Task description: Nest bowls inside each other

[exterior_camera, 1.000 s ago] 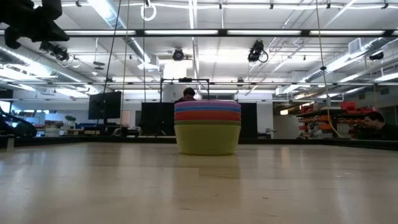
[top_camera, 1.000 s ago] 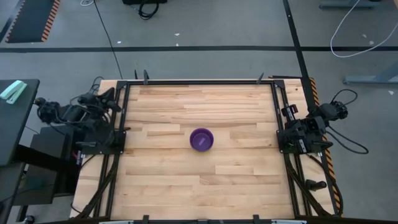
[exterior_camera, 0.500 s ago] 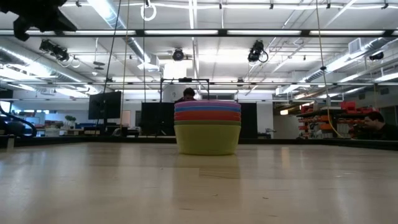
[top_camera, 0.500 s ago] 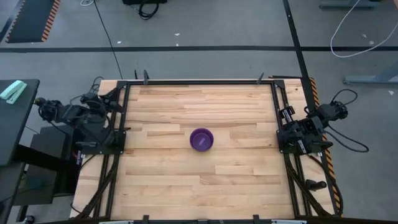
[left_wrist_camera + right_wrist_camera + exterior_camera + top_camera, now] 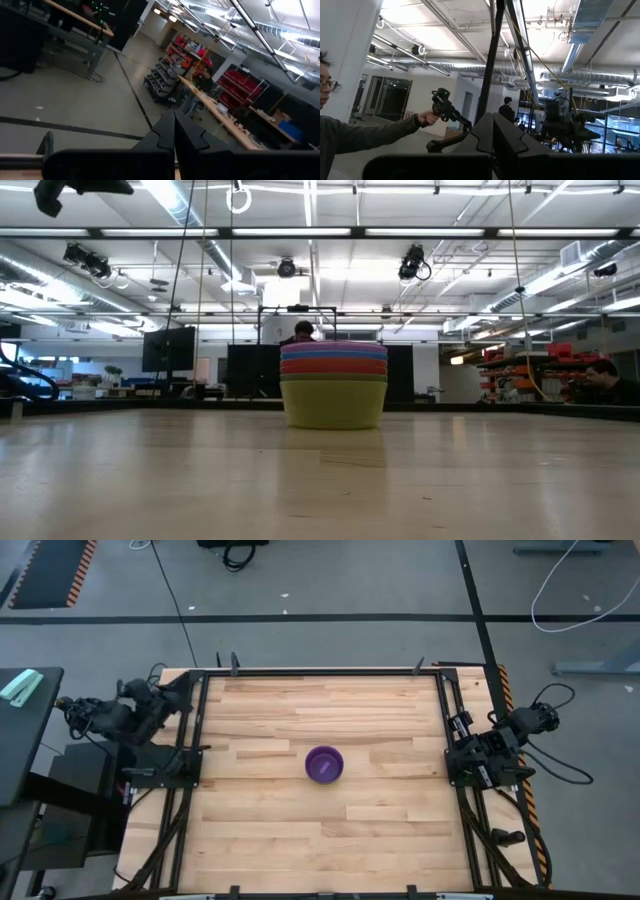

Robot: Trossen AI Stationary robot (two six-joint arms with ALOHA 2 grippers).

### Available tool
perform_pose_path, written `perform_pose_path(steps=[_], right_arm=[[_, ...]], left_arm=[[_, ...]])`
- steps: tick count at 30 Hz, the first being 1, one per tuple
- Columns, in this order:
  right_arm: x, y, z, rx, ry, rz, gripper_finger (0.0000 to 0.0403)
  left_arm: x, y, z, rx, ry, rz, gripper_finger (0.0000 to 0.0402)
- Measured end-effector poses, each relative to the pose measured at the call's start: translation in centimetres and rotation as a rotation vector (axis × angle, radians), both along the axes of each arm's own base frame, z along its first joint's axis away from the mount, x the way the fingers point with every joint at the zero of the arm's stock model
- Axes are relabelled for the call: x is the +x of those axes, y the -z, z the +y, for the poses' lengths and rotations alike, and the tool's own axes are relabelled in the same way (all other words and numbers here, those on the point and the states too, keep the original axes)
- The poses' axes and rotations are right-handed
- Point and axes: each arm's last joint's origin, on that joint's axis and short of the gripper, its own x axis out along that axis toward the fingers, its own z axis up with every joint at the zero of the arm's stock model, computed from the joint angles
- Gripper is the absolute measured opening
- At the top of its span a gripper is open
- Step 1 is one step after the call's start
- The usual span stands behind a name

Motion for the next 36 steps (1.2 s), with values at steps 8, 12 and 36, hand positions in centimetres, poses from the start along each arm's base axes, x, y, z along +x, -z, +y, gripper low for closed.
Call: perform_pose_path(steps=[8, 12, 36], right_arm=[[0.0, 0.1, 0.0, -0.008, 0.002, 0.007, 0.0009], [0.1, 0.1, 0.0, -0.01, 0.002, 0.012, 0.0009], [-1.0, -1.4, 0.1, -0.115, -0.131, -0.161, 0.0009]], left_arm=[[0.3, -2.1, 0.0, 0.192, 0.219, 0.01, 0.0019], [1.1, -4.5, -1.0, 0.566, 0.519, -0.149, 0.0007], [5.9, -2.8, -3.4, 1.016, 0.956, 0.071, 0.002]])
